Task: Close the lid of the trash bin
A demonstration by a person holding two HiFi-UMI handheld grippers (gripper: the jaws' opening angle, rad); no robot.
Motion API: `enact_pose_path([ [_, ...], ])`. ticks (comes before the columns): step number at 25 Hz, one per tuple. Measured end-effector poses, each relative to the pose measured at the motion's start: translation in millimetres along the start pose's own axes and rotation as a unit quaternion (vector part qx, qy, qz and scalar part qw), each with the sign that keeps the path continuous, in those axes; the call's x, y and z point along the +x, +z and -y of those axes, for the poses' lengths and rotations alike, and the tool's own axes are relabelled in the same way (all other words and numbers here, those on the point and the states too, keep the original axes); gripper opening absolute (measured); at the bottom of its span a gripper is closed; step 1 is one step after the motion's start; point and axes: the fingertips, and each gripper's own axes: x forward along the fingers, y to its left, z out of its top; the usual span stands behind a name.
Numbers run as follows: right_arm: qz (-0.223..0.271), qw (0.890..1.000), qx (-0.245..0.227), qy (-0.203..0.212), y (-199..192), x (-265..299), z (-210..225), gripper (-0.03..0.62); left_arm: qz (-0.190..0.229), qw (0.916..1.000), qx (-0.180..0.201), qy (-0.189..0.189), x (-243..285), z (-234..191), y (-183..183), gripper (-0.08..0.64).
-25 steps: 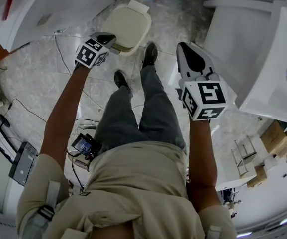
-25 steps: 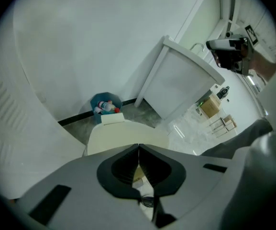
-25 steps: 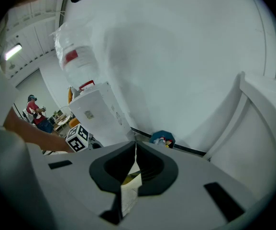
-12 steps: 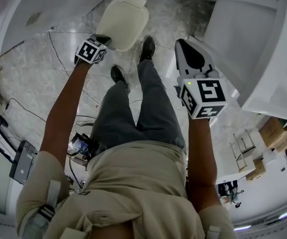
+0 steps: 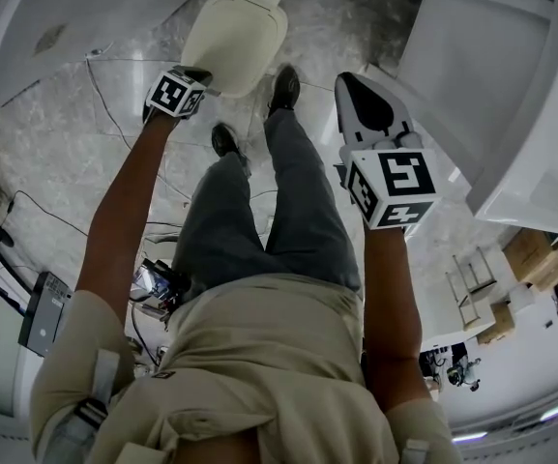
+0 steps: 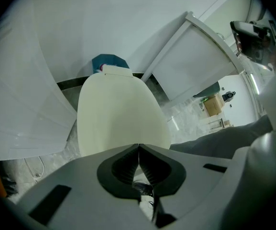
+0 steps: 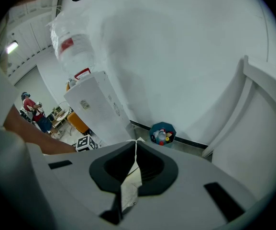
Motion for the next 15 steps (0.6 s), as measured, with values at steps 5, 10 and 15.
enact_pose_path([
  [5,-0.004,1.0,0.0,0.001,-7.9,4.1,2.3,0.026,-0.006,1.0,-0.006,0.0,12.7,-4.5,-5.7,0.017],
  [10,-0.007,1.0,0.003,-0.002,-15.9,7.4,9.3,0.026,-0.013,0.9999,-0.006,-0.004,26.2,-7.2,-8.7,0.017],
  [15,-0.009,1.0,0.006,-0.001,-21.2,10.4,11.5,0.026,-0.02,0.9998,-0.005,-0.002,32.5,-10.6,-10.4,0.015],
])
